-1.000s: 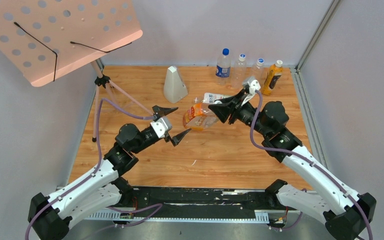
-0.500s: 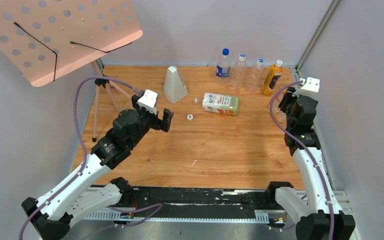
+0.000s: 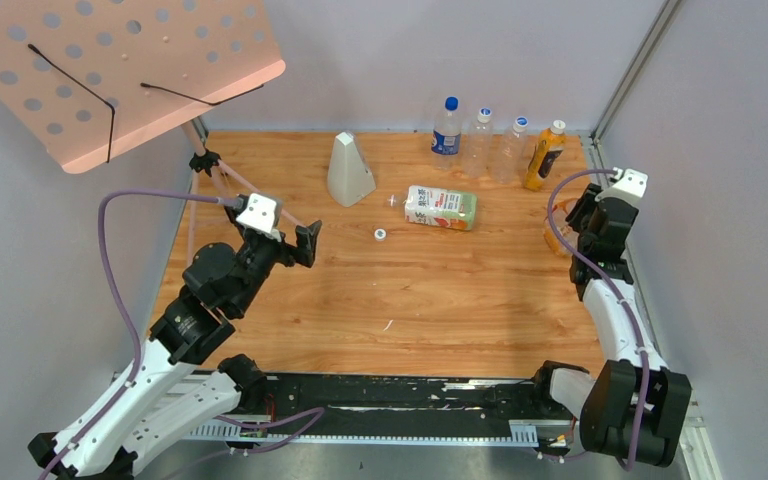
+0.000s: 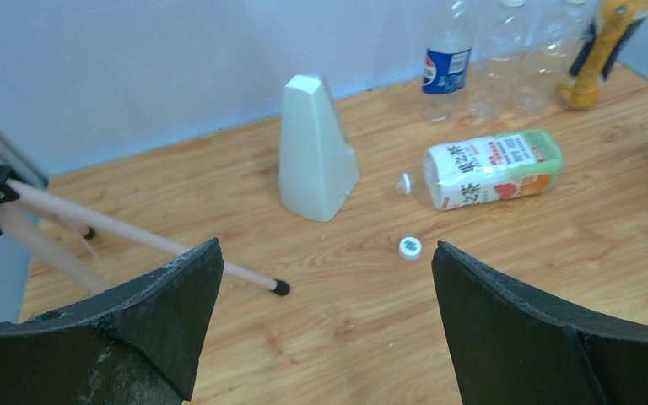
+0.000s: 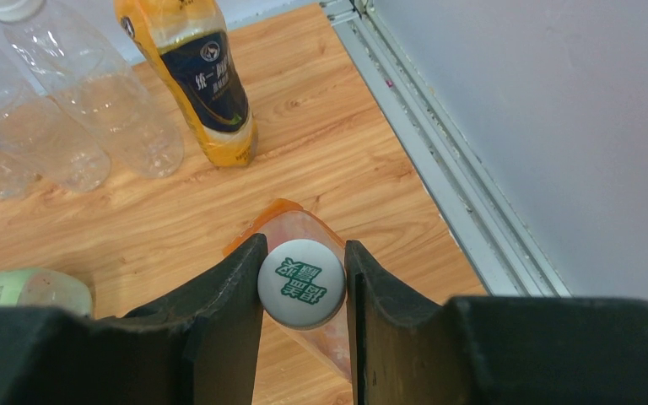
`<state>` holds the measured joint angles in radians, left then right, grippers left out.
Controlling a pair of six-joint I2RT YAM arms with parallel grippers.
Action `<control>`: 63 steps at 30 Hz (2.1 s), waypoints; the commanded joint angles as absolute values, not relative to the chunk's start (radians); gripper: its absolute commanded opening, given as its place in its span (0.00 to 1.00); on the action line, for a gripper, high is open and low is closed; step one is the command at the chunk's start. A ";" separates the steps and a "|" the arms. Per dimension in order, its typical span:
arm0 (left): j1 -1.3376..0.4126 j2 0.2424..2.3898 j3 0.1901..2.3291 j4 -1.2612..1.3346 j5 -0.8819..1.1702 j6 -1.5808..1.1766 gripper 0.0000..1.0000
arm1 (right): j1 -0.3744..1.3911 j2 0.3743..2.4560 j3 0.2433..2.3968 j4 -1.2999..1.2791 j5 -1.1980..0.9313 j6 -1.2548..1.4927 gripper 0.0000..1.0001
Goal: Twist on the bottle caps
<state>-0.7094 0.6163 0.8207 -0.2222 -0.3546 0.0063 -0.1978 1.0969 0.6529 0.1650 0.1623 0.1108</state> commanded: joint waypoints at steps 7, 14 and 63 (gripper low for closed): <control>-0.690 0.686 0.839 -0.253 -0.470 0.007 1.00 | -0.206 1.182 0.665 0.239 0.133 0.120 0.23; -0.690 0.659 0.811 -0.233 -0.495 0.020 1.00 | -0.206 1.201 0.702 0.189 0.111 0.126 0.57; -0.689 0.757 0.809 -0.242 -0.470 0.041 1.00 | 0.160 1.861 1.492 -0.403 -0.756 -0.526 1.00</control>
